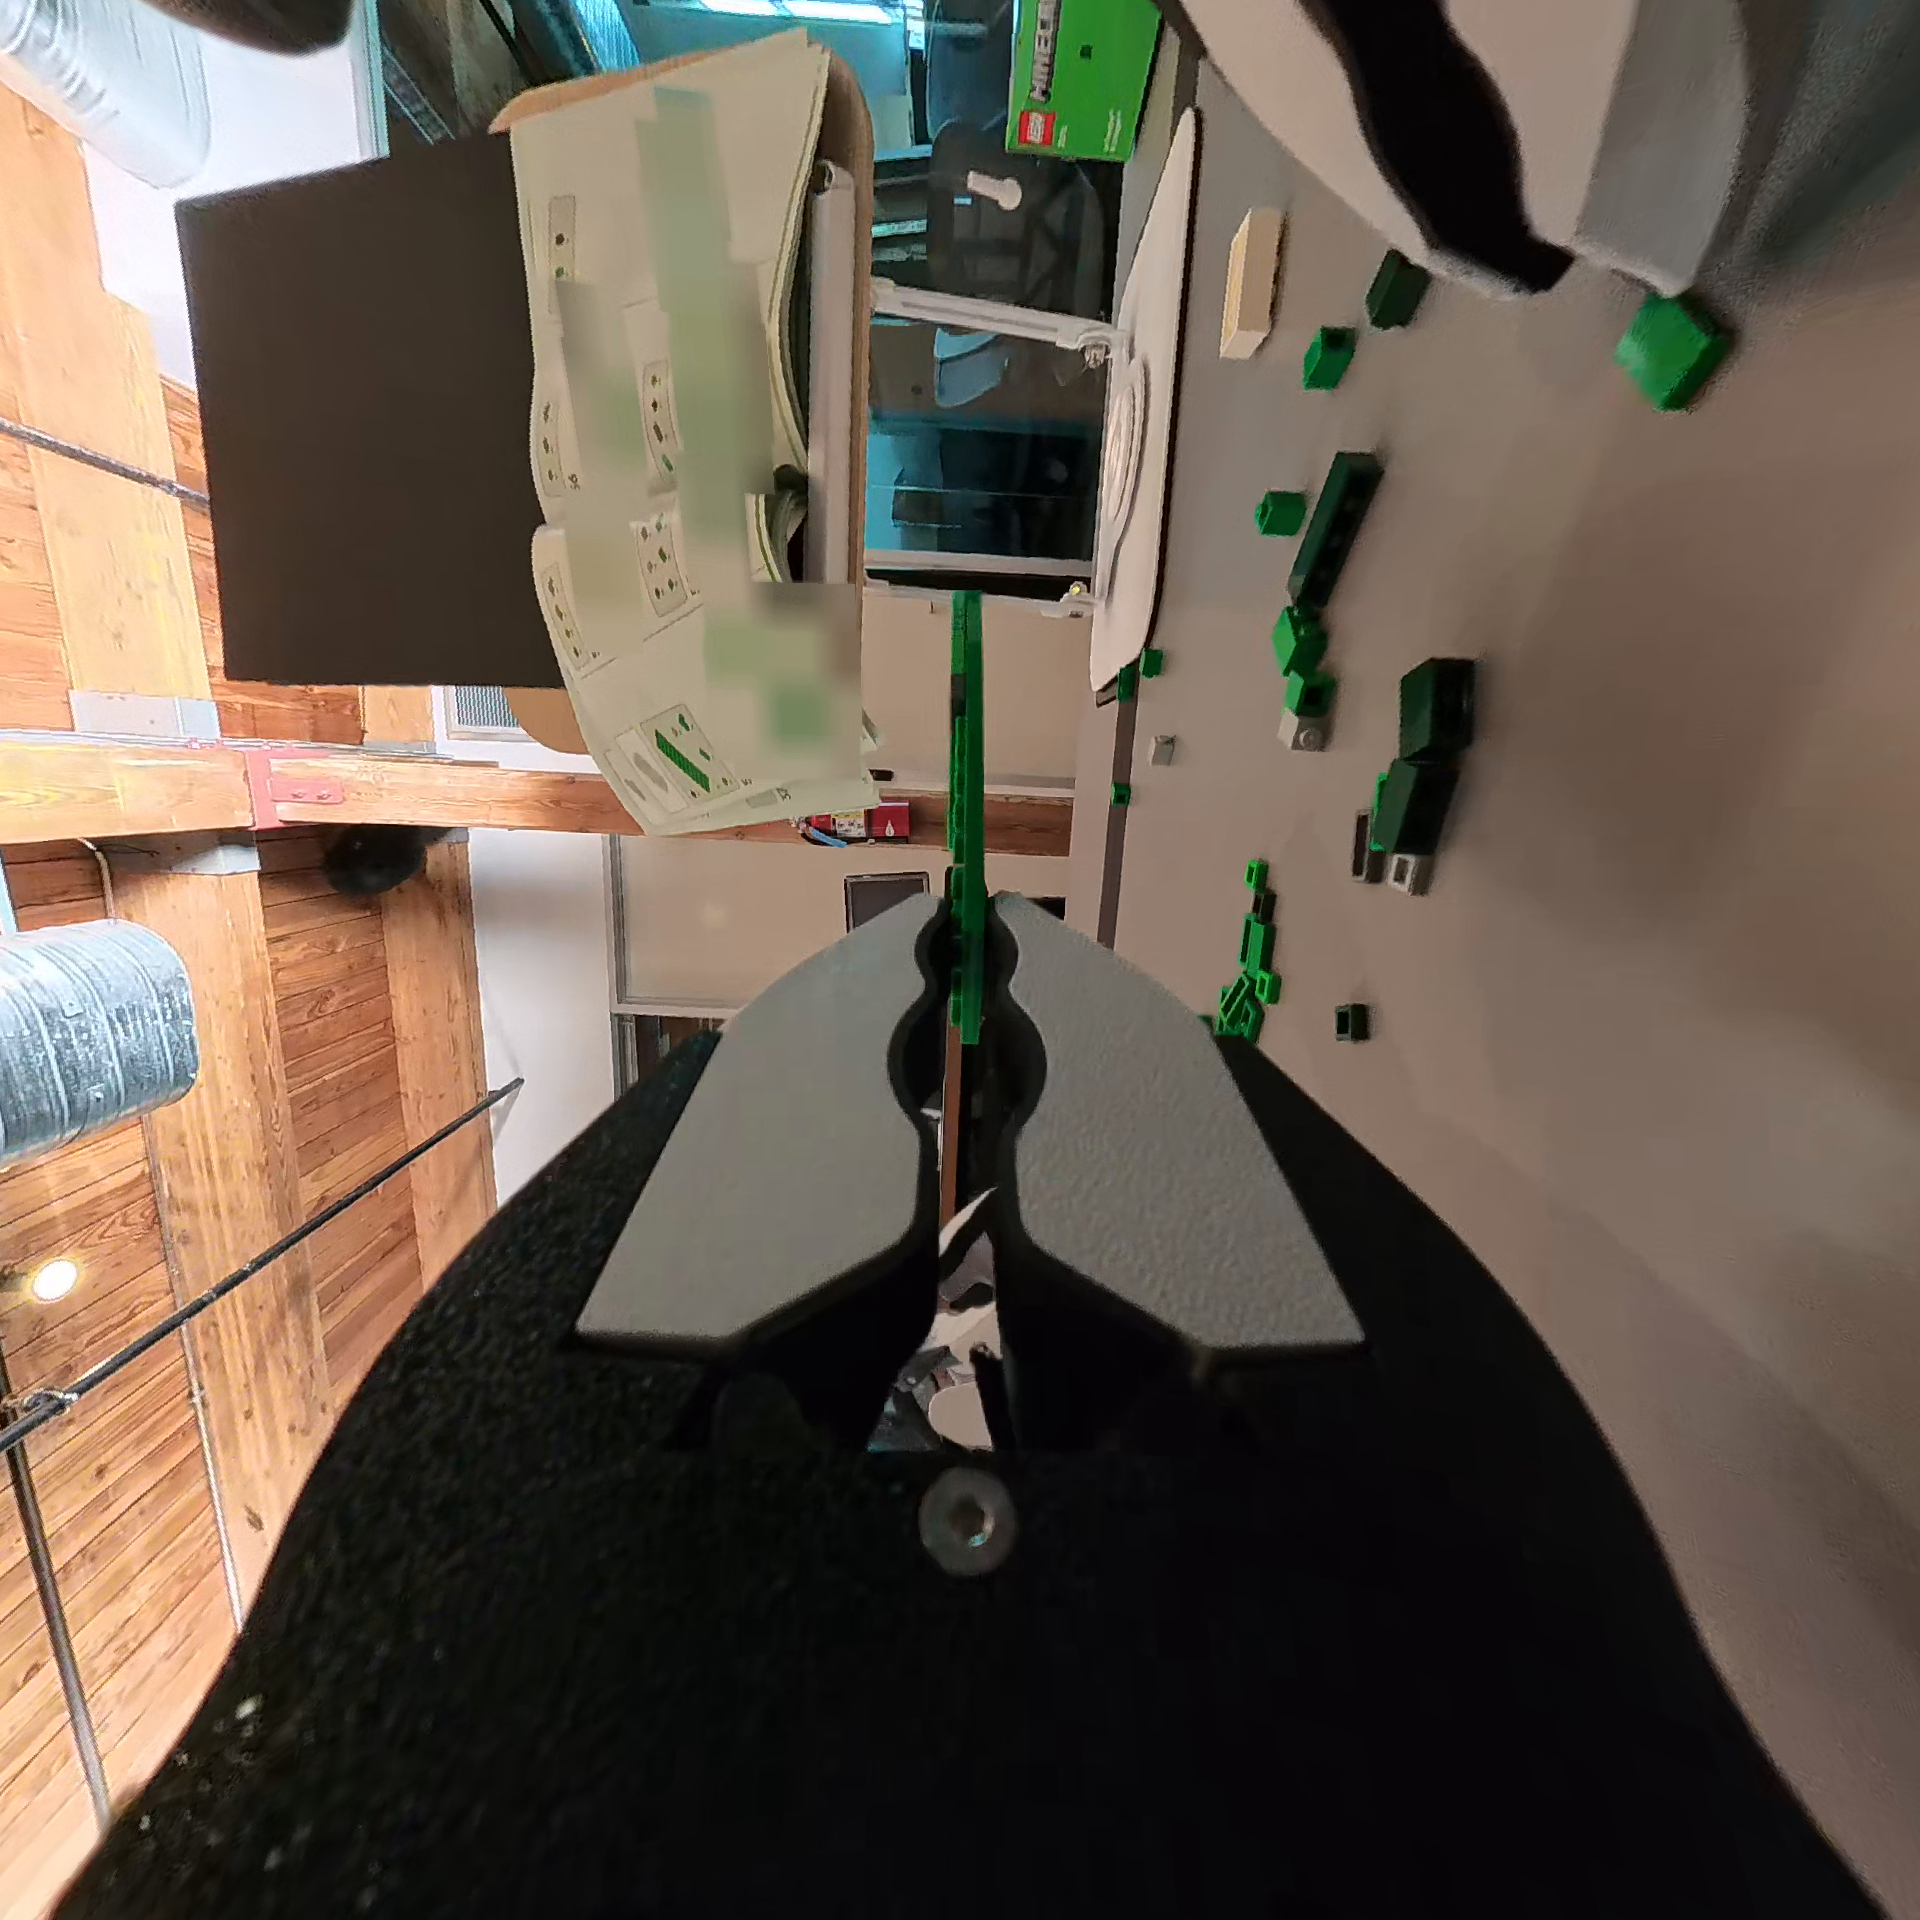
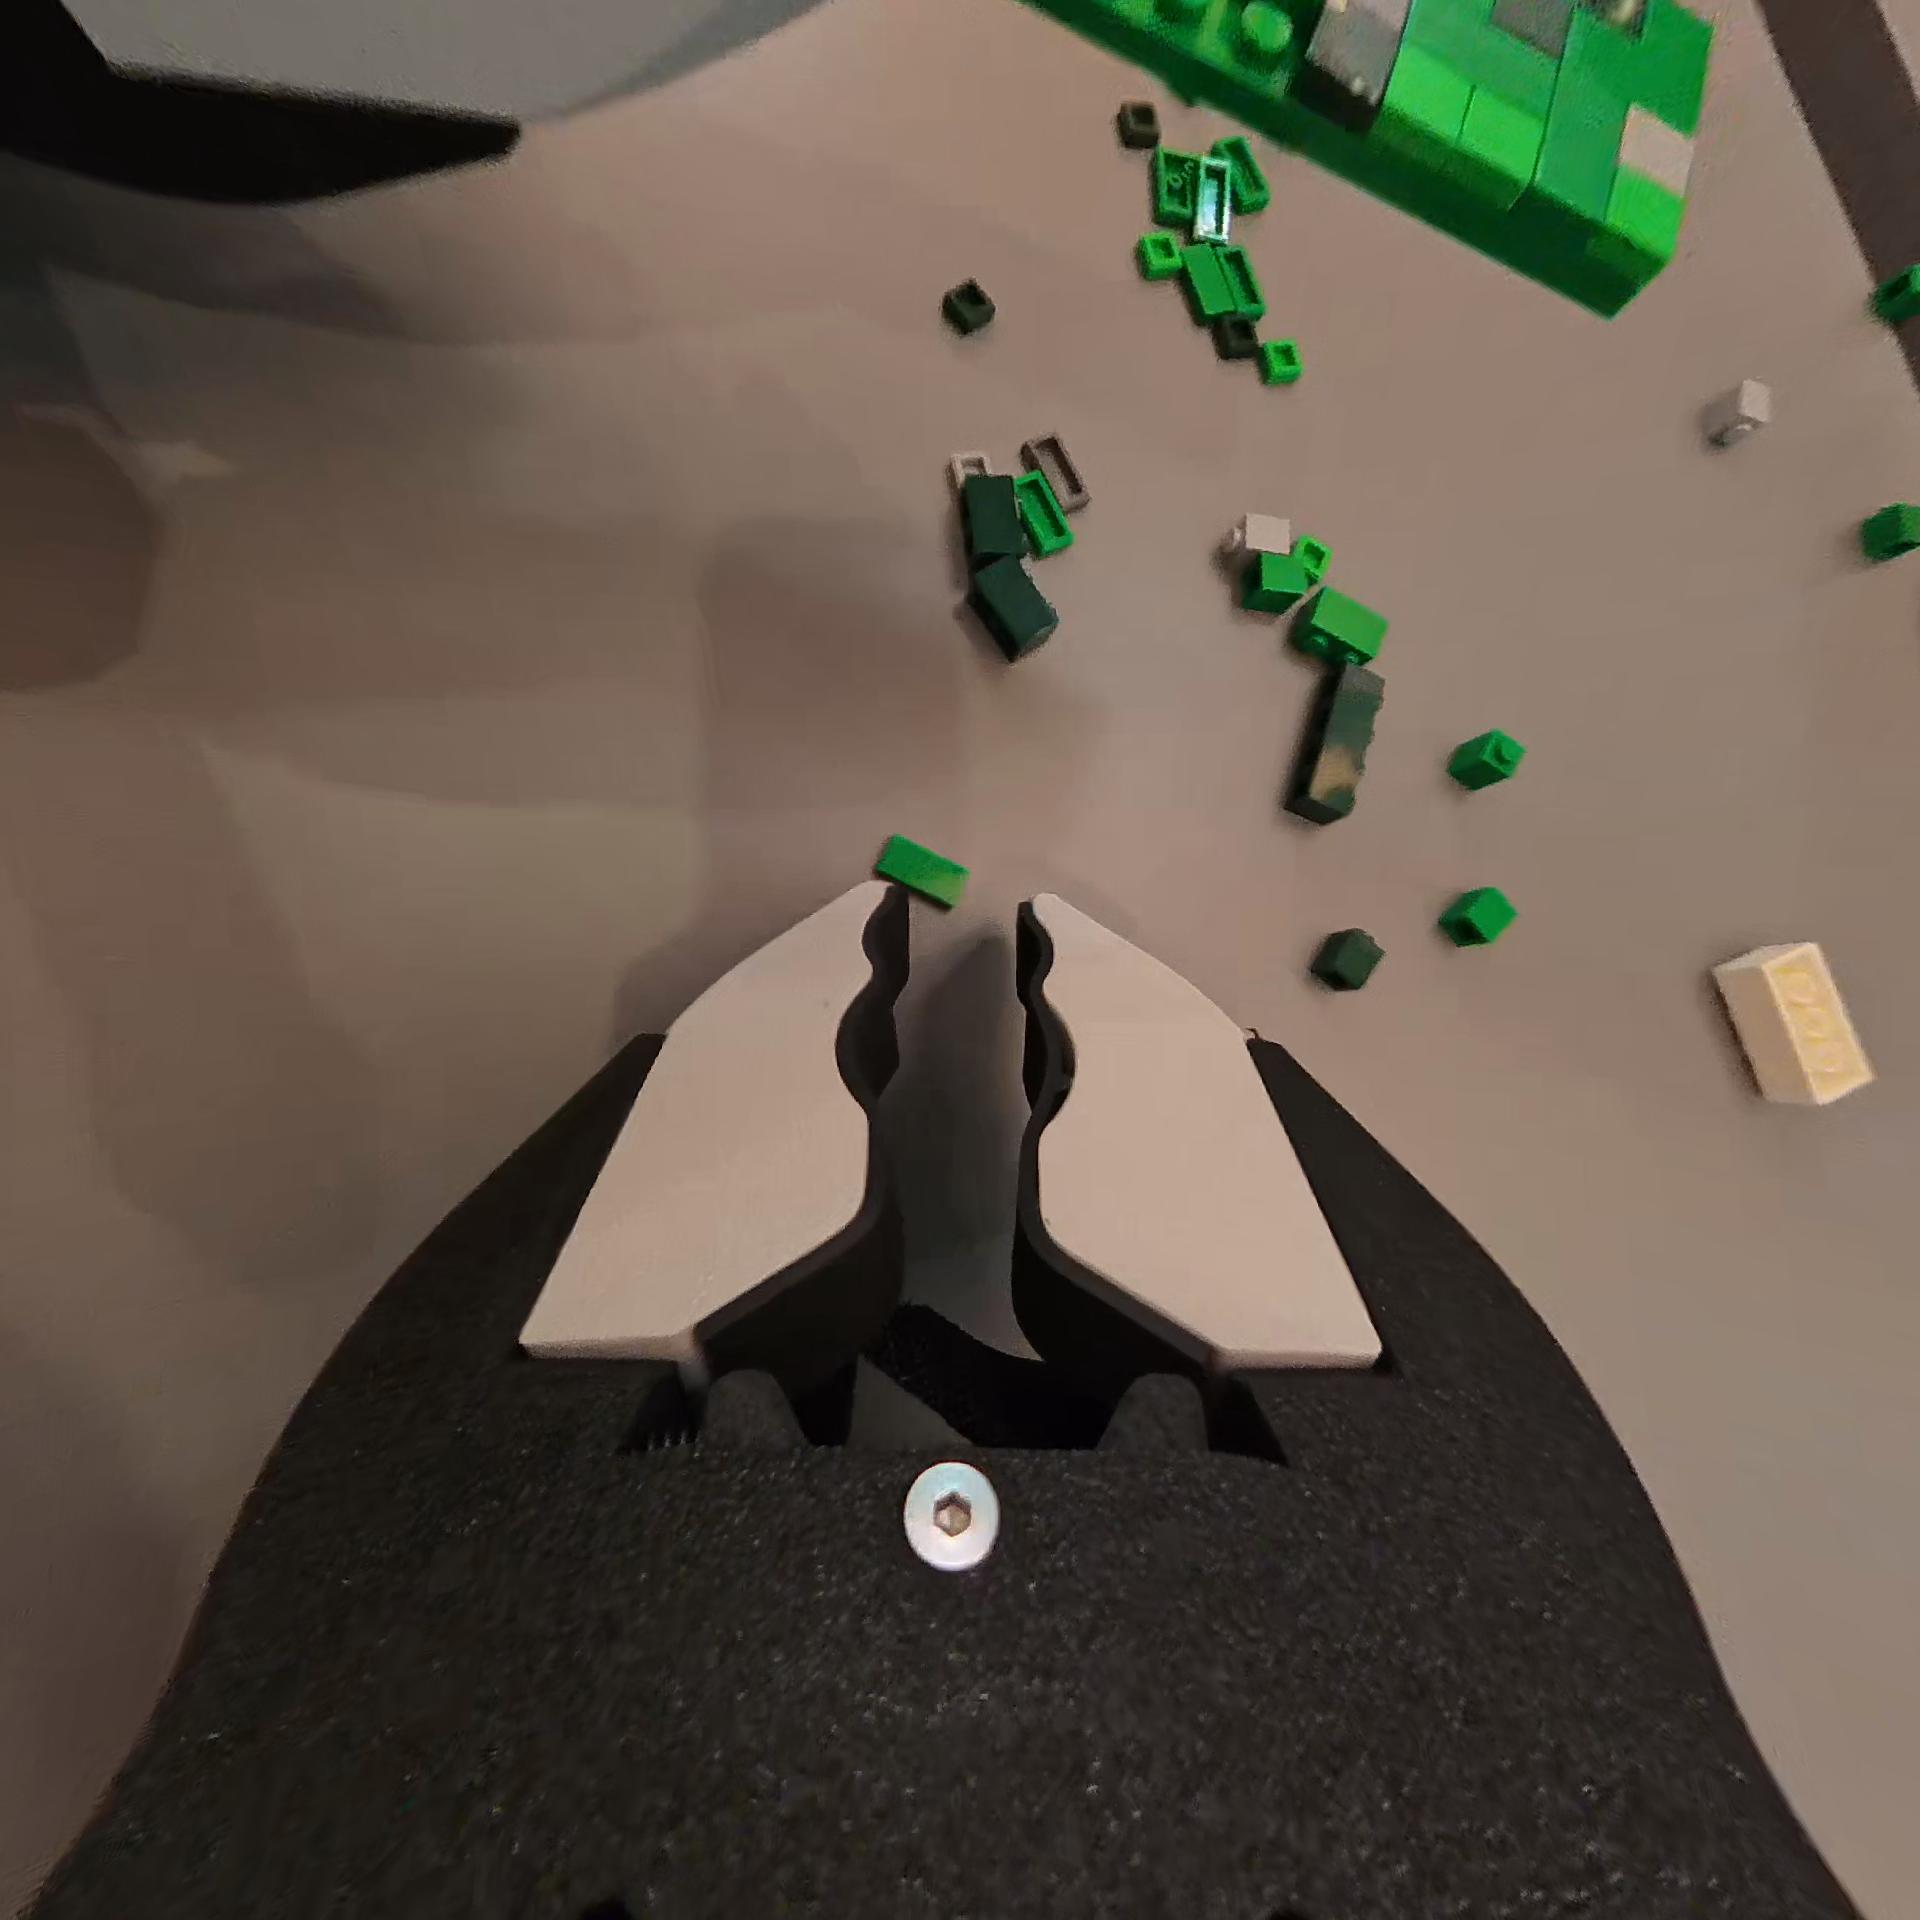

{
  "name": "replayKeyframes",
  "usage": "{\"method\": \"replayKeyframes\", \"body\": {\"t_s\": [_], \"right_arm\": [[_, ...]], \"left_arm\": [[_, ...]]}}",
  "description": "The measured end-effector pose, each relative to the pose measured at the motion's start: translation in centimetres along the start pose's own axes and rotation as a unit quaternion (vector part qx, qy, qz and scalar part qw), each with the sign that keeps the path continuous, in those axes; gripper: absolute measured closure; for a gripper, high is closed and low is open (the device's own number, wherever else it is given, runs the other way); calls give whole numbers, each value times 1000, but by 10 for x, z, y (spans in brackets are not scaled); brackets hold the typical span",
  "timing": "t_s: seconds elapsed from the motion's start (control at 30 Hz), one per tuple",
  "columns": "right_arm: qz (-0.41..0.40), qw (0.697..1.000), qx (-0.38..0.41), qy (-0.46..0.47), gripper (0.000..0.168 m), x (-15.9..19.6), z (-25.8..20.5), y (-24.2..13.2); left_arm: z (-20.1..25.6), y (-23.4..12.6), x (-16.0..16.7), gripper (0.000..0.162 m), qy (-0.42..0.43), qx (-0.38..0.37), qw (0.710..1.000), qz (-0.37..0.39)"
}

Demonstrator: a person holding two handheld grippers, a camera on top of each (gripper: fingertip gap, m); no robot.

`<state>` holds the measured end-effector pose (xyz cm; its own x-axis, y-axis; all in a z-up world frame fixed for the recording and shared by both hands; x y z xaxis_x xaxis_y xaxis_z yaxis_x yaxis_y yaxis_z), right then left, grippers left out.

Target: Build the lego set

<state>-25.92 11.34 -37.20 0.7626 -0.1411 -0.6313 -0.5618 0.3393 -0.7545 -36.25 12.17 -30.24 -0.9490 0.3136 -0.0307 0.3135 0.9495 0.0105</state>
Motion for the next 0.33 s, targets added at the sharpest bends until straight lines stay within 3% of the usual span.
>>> {"method": "replayKeyframes", "body": {"t_s": [0.13,0.2,0.33], "right_arm": [[16,998,-51,-32,150,-4,-9,1],[25,991,-79,-106,148,-7,-11,-2],[70,948,-155,-269,156,-10,-8,-14]], "left_arm": [[1,-1,-6,159,7,6,1000,16],[2,-3,-9,159,4,14,999,29],[4,-7,-14,158,-7,37,998,57]]}}
Point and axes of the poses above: each gripper's, where its closed fingertips meet, y out along the fingers, x out of its underside, z = x × y across the jaws, the point moved 2 cm from there along -y, back along the fingers, and after that the axes turned 1 degree about y, right-handed, at the moved point
